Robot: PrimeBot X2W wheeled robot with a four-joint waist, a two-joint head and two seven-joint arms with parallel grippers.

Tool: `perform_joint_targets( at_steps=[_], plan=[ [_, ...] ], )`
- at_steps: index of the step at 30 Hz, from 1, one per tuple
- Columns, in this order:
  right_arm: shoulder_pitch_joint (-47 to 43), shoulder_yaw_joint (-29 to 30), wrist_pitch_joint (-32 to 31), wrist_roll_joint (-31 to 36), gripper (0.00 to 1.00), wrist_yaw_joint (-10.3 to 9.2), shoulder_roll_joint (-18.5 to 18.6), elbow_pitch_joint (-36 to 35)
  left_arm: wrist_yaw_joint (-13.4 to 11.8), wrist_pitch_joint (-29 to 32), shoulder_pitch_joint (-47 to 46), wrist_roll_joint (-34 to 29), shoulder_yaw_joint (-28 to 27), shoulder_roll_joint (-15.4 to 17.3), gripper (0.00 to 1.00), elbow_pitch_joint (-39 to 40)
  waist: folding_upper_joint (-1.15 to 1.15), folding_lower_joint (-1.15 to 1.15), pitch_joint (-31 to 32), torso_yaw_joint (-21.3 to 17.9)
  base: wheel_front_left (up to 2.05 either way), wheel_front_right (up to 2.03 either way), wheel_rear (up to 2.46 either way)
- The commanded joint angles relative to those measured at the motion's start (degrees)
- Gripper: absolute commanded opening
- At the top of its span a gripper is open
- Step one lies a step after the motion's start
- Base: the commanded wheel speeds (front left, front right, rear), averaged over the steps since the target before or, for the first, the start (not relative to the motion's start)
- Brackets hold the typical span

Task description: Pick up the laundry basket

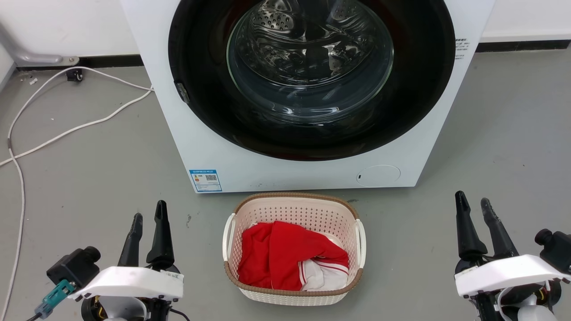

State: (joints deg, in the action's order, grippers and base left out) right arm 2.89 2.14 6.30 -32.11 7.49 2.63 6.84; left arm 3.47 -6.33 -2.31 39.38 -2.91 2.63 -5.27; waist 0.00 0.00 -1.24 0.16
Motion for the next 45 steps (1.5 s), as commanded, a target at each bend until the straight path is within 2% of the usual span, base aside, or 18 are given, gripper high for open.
perform_joint_targets(
  at_steps=[1, 18, 45],
  plan=[
    [-0.11, -0.12, 0.69, 2.34, 1.0, 0.0, 0.23, -1.07, -0.08, -0.69, 0.1, -2.03, 0.05, 0.25, 1.0, 0.92, 0.0, 0.0, -0.02, -0.01, 0.0, 0.0, 0.0],
    [-1.08, -0.62, 3.45, 14.01, 1.0, 0.0, 0.28, -1.73, 0.24, -3.42, 0.83, -12.36, 0.62, 0.27, 1.0, 0.85, 0.0, 0.0, -0.31, 0.18, 0.0, 0.0, 0.0],
    [-1.86, -0.93, 7.03, 28.58, 1.0, -0.01, 0.33, -2.64, -1.11, -7.07, 1.93, -26.36, 1.01, 0.31, 1.0, 0.47, 0.0, 0.0, -0.97, 0.29, 0.0, 0.0, 0.0]
  ],
)
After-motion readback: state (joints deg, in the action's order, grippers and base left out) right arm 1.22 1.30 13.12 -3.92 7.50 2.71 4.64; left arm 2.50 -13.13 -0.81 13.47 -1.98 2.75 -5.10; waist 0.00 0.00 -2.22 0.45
